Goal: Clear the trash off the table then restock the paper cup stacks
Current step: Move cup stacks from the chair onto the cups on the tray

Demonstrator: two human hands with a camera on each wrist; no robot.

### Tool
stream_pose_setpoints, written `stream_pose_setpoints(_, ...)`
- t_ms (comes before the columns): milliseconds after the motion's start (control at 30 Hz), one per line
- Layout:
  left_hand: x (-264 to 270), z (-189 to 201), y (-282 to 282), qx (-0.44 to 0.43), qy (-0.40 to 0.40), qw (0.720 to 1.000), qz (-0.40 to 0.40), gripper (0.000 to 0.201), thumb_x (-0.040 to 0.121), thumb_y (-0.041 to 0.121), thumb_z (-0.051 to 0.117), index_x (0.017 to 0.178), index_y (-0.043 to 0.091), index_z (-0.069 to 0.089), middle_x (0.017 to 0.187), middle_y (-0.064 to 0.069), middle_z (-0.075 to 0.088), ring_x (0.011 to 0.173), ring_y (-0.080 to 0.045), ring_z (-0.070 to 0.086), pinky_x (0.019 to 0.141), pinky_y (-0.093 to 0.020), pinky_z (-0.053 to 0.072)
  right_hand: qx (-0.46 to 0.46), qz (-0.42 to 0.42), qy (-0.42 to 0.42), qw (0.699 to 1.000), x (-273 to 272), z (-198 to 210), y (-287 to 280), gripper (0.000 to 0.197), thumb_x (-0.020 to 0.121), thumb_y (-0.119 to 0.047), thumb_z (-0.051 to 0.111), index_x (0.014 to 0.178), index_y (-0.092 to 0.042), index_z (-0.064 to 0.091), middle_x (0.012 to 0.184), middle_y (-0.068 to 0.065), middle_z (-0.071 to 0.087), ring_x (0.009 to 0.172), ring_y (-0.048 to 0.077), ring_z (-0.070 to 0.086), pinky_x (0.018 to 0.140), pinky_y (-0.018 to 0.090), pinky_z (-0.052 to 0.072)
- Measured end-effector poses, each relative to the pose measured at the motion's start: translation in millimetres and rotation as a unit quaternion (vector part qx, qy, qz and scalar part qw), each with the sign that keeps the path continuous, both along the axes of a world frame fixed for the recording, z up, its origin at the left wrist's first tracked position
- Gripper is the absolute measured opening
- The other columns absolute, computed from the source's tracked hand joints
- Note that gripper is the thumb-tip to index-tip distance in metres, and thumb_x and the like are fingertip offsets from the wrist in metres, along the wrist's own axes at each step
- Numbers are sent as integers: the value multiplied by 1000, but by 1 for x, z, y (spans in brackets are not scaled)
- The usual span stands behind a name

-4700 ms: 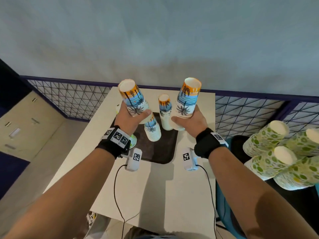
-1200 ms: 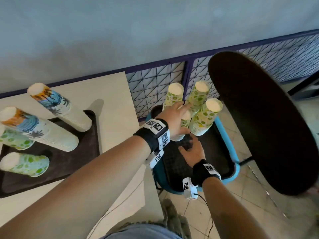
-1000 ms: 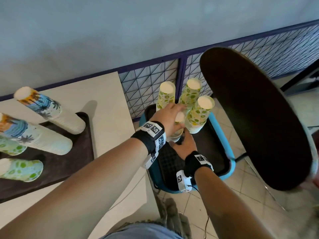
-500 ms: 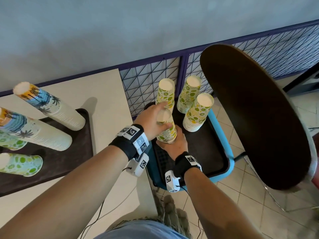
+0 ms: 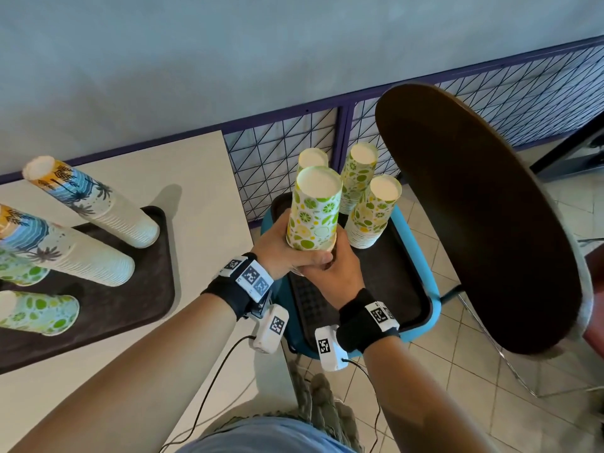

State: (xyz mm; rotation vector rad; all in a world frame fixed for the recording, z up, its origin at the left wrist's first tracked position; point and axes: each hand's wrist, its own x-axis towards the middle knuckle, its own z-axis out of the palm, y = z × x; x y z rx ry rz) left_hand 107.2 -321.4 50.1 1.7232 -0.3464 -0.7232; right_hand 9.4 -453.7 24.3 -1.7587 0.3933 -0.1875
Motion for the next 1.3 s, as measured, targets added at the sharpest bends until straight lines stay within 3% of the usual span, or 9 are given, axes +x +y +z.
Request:
stream_pose_setpoints(133,1,0,4,-57,21,998,24,88,62,24,98,140,12,59,128,-10,75,120,-30,72,105,-58,56,-27,28,-27,999,-10,2,-9,69,84,-31,73,145,-30,42,133,-10,62,115,6,64,91,21,55)
stream_pose_setpoints(233,2,-1,10,-61,30,997,40,89,62,30,100,140,14,60,130,-9,75,123,-31,71,107,-60,54,7,-126,5,992,-12,-9,-30,54,83,-23,69,132,-27,48,121,-7,60,104,12,65,81,23,54)
stream_pose_setpoints(300,0,-3,14,-71,41,996,47,92,61,31,101,141,10,59,132,-13,73,124,-34,70,108,-61,53,54,-255,35,965,-5,-23,-51,54,86,-18,73,133,-26,47,119,-5,60,107,16,64,90,31,56)
stream_pose_setpoints(367,-7,-5,16,-82,48,994,54,88,63,24,99,140,6,59,132,-17,73,123,-37,70,107,-62,52,69,-296,69,950,8,-36,-74,76,82,-29,81,145,-28,38,135,0,54,120,18,59,105,42,52)
stream_pose_setpoints(533,-23,-14,18,-70,67,993,72,90,63,30,101,140,12,59,132,-12,74,124,-34,70,108,-62,52,25,-240,95,966,51,-56,-104,119,53,-50,94,151,-36,28,147,0,51,133,21,53,113,49,46)
stream_pose_setpoints(667,-29,-13,20,-67,68,993,75,94,57,41,103,138,22,60,131,-6,75,123,-30,71,109,-60,52,-15,-203,90,975,67,-57,-114,111,59,-48,93,150,-37,30,145,-2,54,132,26,53,113,49,45)
stream_pose_setpoints(933,-23,-10,25,-73,54,993,78,92,59,44,102,137,20,62,131,-6,74,124,-31,70,109,-61,51,-32,-184,97,978,54,-67,-104,98,69,-32,92,145,-30,31,140,0,55,129,26,55,108,38,45)
stream_pose_setpoints(1133,-22,-10,23,-95,67,989,91,86,61,26,96,138,14,60,129,-8,76,121,-30,72,108,-58,54,-15,-236,96,967,0,-81,-64,104,62,-30,97,148,-26,38,139,0,61,123,21,61,100,31,45)
stream_pose_setpoints(1300,-21,-6,24,-112,74,987,94,82,63,22,94,138,12,60,129,-9,76,121,-29,72,106,-52,56,-10,-265,87,960,-15,-94,-48,112,58,-24,99,147,-26,32,130,-3,61,118,18,61,104,41,50)
